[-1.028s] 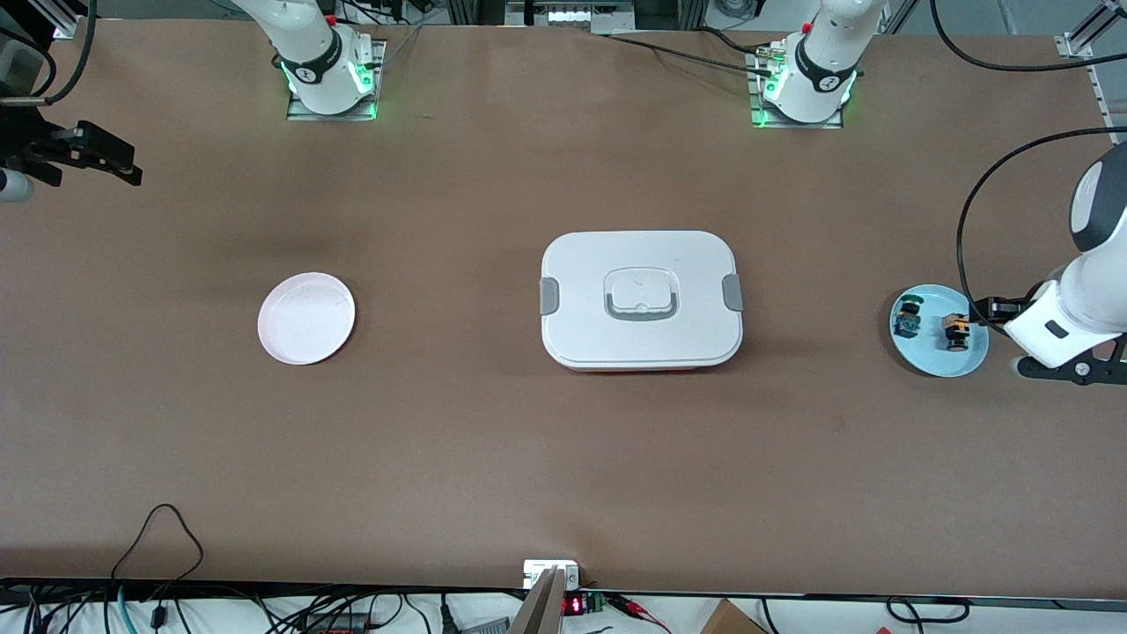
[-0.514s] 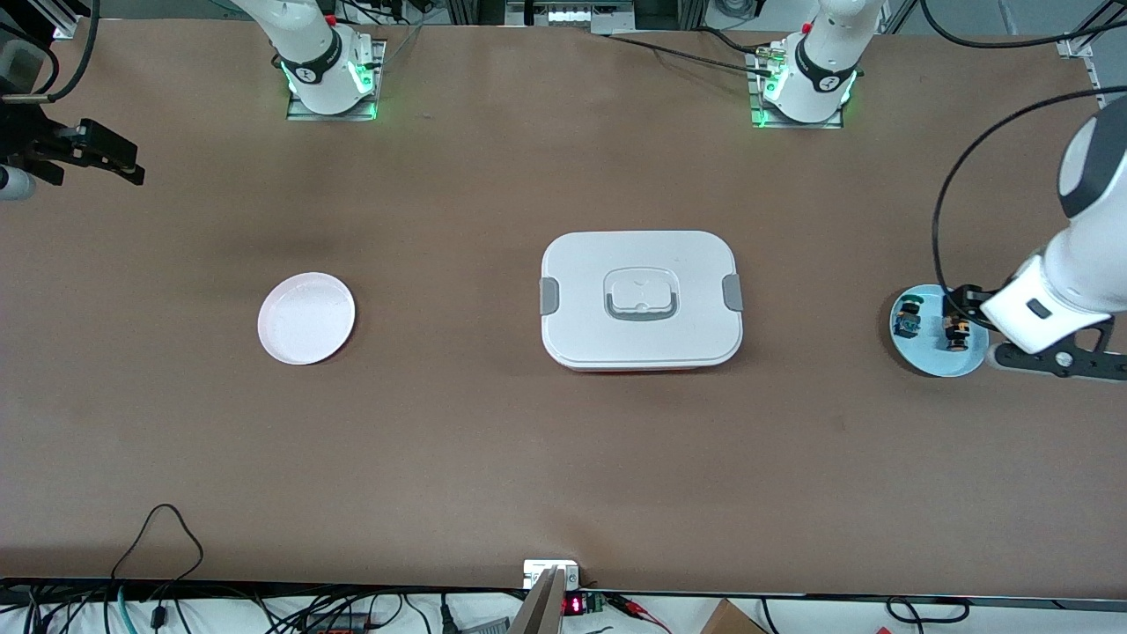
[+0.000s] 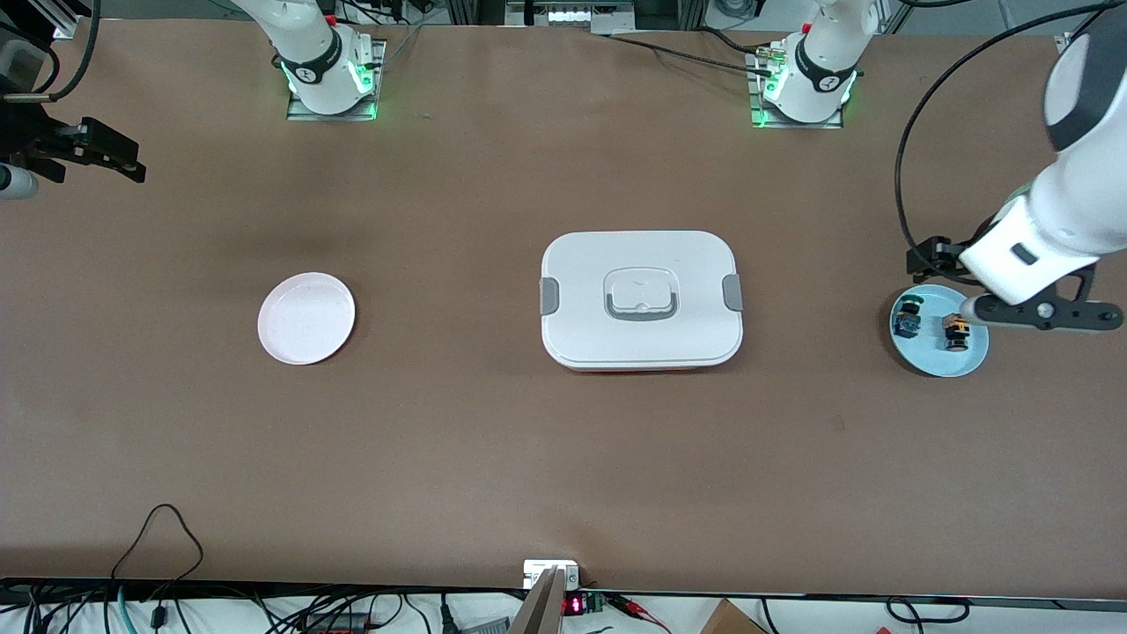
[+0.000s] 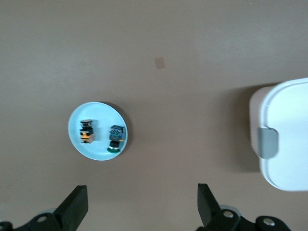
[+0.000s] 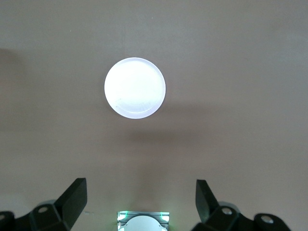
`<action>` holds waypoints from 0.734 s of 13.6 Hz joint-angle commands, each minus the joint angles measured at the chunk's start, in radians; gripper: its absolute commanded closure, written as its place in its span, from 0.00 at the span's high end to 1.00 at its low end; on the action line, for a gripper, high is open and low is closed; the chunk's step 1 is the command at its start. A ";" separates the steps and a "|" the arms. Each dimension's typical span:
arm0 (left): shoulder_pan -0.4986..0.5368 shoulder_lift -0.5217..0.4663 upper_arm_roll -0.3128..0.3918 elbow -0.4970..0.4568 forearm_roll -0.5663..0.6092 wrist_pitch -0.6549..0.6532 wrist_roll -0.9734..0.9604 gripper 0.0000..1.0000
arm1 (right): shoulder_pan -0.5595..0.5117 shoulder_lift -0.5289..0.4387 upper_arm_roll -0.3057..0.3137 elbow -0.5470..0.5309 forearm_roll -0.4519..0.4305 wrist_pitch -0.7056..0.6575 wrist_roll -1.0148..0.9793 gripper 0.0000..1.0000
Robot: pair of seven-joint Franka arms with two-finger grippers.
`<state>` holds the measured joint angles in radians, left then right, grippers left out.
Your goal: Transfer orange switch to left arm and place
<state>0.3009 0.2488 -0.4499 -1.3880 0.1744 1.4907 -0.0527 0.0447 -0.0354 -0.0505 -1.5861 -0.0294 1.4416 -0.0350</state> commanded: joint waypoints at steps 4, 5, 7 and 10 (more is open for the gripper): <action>-0.266 -0.130 0.448 -0.115 -0.222 0.080 0.088 1.00 | -0.002 -0.003 0.004 0.011 0.006 -0.003 0.009 1.00; -0.266 -0.161 0.450 -0.161 -0.216 0.113 0.076 1.00 | 0.000 -0.003 0.006 0.011 0.006 -0.007 0.006 1.00; -0.266 -0.210 0.450 -0.227 -0.205 0.146 0.065 1.00 | 0.012 -0.003 0.006 0.011 0.008 -0.007 0.006 1.00; -0.269 -0.230 0.430 -0.234 -0.193 0.108 -0.005 1.00 | 0.014 -0.003 0.001 0.011 0.011 -0.007 0.015 1.00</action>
<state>0.0501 0.0653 -0.0223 -1.5773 -0.0260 1.6027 -0.0120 0.0570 -0.0355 -0.0467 -1.5852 -0.0294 1.4427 -0.0348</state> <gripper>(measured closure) 0.000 0.000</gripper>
